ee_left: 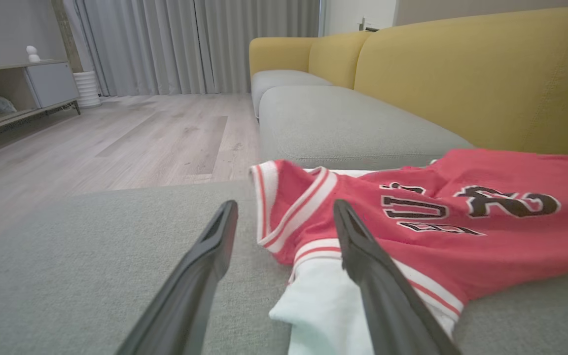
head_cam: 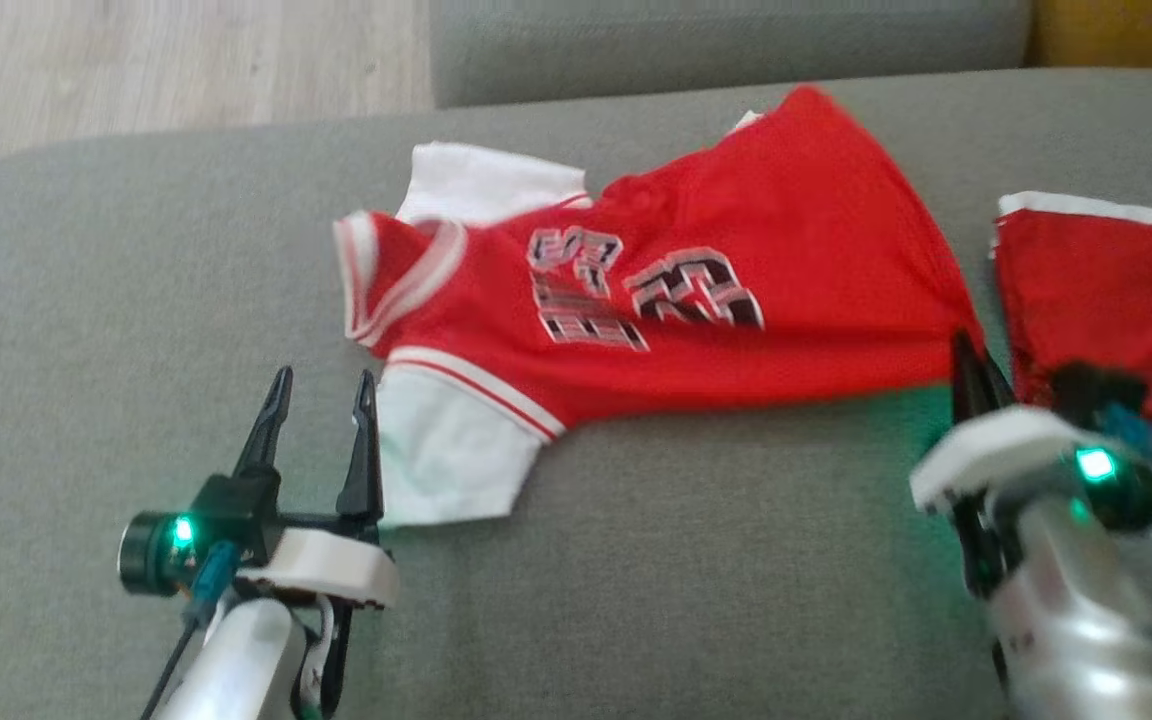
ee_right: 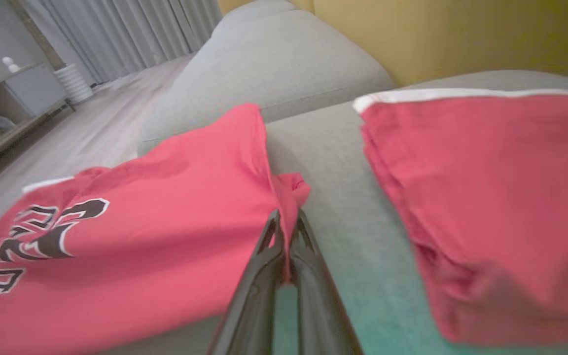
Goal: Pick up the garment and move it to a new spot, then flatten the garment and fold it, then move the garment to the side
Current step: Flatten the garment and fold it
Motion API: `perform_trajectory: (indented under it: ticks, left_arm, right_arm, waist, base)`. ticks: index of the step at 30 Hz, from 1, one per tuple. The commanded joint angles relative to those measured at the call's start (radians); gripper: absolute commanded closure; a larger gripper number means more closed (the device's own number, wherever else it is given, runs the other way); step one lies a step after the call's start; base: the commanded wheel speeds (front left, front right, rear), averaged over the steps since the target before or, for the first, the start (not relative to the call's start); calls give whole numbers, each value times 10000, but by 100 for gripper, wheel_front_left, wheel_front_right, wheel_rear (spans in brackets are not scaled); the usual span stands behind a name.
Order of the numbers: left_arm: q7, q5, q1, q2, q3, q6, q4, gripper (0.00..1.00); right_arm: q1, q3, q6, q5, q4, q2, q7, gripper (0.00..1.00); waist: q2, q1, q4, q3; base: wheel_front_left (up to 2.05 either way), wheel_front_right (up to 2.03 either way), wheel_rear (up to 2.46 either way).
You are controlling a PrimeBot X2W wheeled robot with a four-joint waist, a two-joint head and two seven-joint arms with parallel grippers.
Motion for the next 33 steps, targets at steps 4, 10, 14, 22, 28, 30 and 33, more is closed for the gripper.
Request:
perform_trajectory:
  ticks: [4, 10, 14, 22, 28, 30, 33]
  left_arm:
    - [-94, 103, -67, 16, 490, 76, -390, 0]
    - [-95, 151, 66, -108, 579, 60, -421, 0]
    - [-95, 192, 28, -125, 618, 3, -417, 0]
    - [-95, 284, -91, -23, 818, -83, -501, 0]
    - [-89, 332, -423, 255, 914, -259, -473, 0]
    - [11, 338, -768, 463, 934, -431, -481, 0]
    - [312, 379, -1599, 936, 1027, -742, -539, 0]
  right_arm:
    - [894, -737, -7, -858, -1096, 107, -122, 100]
    - [1904, -1424, -7, -1075, -2377, 107, 340, 0]
    - [2206, -674, -7, -558, -3387, 107, 177, 0]
    - [3505, 1451, -7, 855, -6188, 107, -111, 0]
    - [3930, 1826, -7, 1189, -7364, 107, -132, 0]
    - [4004, 1910, -7, 1221, -7675, 107, -134, 0]
    - [4053, 1979, -7, 1261, -7992, 107, -135, 0]
  waist:
    - [-1, 1, -364, -460]
    - [-1, 1, -527, -581]
    - [-1, 1, -600, -514]
    - [-1, 1, -910, -161]
    - [-1, 1, -1210, 125]
    - [-1, 1, -1340, 271]
    - [-1, 1, -1582, 523]
  base:
    - [0, 0, 0]
    - [0, 0, 0]
    - [0, 0, 0]
    - [0, 0, 0]
    - [0, 0, 0]
    - [0, 0, 0]
    - [0, 0, 0]
